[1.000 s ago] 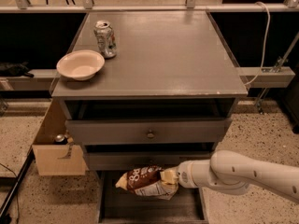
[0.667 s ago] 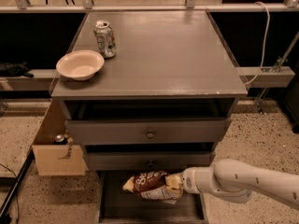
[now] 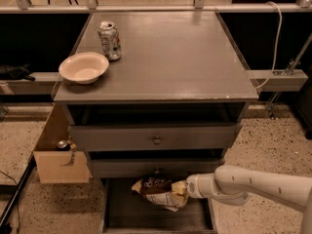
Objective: Place brown chip bag into bottom drawer
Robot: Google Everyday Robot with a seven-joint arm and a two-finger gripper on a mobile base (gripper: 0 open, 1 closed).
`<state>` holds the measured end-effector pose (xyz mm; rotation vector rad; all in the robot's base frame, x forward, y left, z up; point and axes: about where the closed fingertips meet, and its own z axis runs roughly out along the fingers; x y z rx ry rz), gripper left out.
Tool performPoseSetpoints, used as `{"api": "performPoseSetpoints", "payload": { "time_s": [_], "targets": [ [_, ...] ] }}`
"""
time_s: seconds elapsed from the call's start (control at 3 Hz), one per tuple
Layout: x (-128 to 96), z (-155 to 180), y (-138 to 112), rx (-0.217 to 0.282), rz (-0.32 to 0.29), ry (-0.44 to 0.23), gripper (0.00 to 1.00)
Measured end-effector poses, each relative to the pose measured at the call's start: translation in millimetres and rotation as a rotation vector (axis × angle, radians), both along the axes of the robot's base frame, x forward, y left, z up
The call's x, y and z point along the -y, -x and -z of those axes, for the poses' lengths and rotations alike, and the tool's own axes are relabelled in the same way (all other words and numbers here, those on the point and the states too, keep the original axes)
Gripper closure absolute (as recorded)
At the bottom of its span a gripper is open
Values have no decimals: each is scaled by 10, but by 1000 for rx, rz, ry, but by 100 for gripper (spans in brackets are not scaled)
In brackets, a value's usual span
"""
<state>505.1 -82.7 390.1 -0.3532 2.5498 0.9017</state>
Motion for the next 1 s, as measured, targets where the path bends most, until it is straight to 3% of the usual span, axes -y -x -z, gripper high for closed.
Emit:
{"api": "performPoseSetpoints", "payload": {
  "time_s": [1.0],
  "targets": [
    [-357,817,54,-127,-14,-4,100]
  ]
}}
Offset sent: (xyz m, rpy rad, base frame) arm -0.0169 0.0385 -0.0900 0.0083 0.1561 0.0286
